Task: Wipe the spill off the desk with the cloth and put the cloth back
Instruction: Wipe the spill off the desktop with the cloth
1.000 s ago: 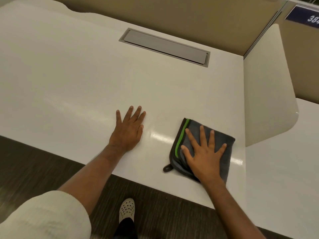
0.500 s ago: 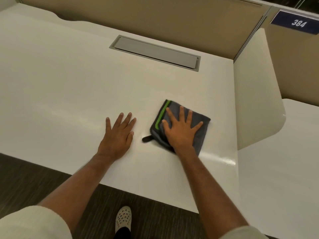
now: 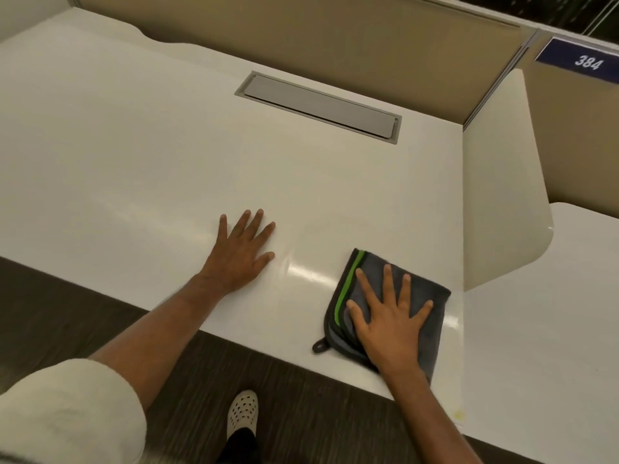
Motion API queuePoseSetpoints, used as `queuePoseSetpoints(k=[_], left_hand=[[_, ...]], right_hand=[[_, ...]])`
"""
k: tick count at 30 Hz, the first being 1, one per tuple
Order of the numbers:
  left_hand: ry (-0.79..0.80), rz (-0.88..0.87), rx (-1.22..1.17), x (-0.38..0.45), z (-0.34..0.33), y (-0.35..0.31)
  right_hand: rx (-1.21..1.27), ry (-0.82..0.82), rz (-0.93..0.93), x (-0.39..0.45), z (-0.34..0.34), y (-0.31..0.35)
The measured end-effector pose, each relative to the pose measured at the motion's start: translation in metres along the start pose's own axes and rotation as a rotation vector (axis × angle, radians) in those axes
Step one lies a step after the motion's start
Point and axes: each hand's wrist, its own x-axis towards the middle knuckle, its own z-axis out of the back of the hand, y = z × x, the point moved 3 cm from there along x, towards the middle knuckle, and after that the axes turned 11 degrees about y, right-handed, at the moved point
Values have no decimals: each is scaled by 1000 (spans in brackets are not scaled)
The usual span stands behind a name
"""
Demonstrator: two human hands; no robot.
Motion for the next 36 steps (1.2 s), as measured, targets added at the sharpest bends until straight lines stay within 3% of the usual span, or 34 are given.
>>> queuePoseSetpoints(k=[7,12,15,21,26,31,36], left_hand=[[-30,80,-73,-12,-12,28],[-49,75,-115,-10,-15,31],[-65,73,-100,-11,-14,30],[-93,72,-136,-10,-19,30],[-103,81,-140,-10,-20,30],[-94,70,-143,-10,-17,31],[-73,60,-145,-9,-17,32]], right_hand=[[-77,-9,286,-6,-22,105],[-48,-16,241,61,-5,151],[-2,-12,121,106,16,130],[104,-63,-200,114,36,14],[80,-40,-246,116,38,5],[-5,1,-9,127,33,84],[-102,6,314,59,0,136]])
